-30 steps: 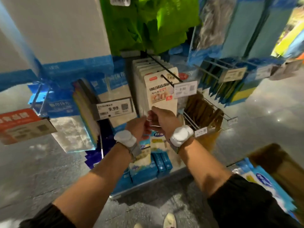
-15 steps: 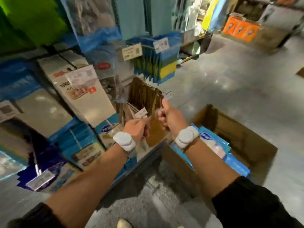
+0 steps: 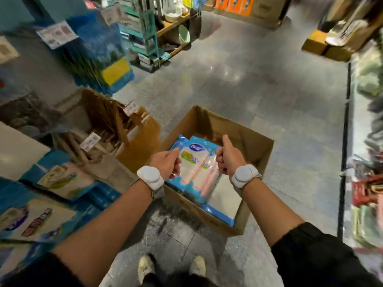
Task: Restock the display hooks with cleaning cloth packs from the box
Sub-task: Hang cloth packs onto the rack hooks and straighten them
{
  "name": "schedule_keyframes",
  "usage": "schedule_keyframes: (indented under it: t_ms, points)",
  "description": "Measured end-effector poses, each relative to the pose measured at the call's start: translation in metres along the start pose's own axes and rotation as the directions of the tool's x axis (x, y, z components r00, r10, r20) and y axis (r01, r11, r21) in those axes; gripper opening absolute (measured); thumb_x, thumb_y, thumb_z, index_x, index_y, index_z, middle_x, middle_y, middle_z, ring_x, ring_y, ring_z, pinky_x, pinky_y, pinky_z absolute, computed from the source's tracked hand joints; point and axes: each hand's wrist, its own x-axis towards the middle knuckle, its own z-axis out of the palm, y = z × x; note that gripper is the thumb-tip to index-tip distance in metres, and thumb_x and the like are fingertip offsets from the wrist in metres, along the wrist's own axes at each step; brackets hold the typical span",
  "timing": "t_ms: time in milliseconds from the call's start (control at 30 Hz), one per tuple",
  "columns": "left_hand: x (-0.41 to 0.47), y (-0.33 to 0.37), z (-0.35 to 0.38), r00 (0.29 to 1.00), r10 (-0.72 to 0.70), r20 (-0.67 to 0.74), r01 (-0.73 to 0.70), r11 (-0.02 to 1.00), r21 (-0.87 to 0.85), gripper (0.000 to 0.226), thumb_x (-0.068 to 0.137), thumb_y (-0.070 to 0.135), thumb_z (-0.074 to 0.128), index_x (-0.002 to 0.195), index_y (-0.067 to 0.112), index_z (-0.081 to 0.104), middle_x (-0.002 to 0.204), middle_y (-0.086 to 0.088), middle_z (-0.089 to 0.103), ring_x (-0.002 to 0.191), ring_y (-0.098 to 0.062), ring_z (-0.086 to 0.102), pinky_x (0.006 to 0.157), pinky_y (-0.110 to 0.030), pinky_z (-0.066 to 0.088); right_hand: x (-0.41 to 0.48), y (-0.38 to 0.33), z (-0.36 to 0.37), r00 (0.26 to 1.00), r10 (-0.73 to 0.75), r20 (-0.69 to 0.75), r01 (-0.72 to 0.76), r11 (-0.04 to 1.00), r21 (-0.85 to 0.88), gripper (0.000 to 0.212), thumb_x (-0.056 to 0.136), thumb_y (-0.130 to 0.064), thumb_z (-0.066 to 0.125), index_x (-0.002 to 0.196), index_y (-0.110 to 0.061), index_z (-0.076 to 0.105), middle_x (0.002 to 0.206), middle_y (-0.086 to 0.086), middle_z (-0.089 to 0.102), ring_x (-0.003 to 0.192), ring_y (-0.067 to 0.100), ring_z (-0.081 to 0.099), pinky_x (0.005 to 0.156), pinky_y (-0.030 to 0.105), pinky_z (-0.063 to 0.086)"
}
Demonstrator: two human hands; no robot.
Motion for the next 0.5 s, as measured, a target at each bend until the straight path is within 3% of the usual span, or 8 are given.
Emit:
schedule_keyframes:
  t_ms: [333,400,500]
  points:
    - [0.059,-0.031,0.049,0.986,-0.137,0.091,0.118,0.974,0.193,0.038,0.106,0.037,0.050,0.086,0.008,0.065,0.075,-0.008,0.063,0.065,-0.023,0.058,0.063,-0.030,0.047,0.048,0.064,-0.073,0.974,0.181,-0.136,-0.167,0.980,0.107,0.060,0.098,-0.065,0.036,0.065,-0.017,0.048,0.056,-0.001,0.035,0.043,0.013,0.025,0.050,0.020,0.022]
    - [0.081,-0.042,0.052,0.980,-0.181,0.089,0.154,0.957,0.247,0.033,0.106,0.033,0.052,0.091,0.007,0.065,0.081,-0.009,0.064,0.071,-0.025,0.058,0.067,-0.032,0.050,0.065,0.078,-0.073,0.965,0.225,-0.138,-0.210,0.971,0.116,0.061,0.099,-0.064,0.035,0.067,-0.015,0.053,0.056,-0.001,0.039,0.043,0.013,0.029,0.048,0.019,0.025]
    - [0.112,-0.057,0.051,0.983,-0.176,0.053,0.144,0.917,0.372,0.029,0.102,0.032,0.057,0.087,0.008,0.064,0.087,-0.013,0.066,0.080,-0.028,0.061,0.080,-0.046,0.056,0.087,0.099,-0.066,0.957,0.262,-0.128,-0.249,0.963,0.106,0.058,0.101,-0.060,0.035,0.077,-0.013,0.060,0.064,0.001,0.053,0.049,0.014,0.043,0.049,0.021,0.038]
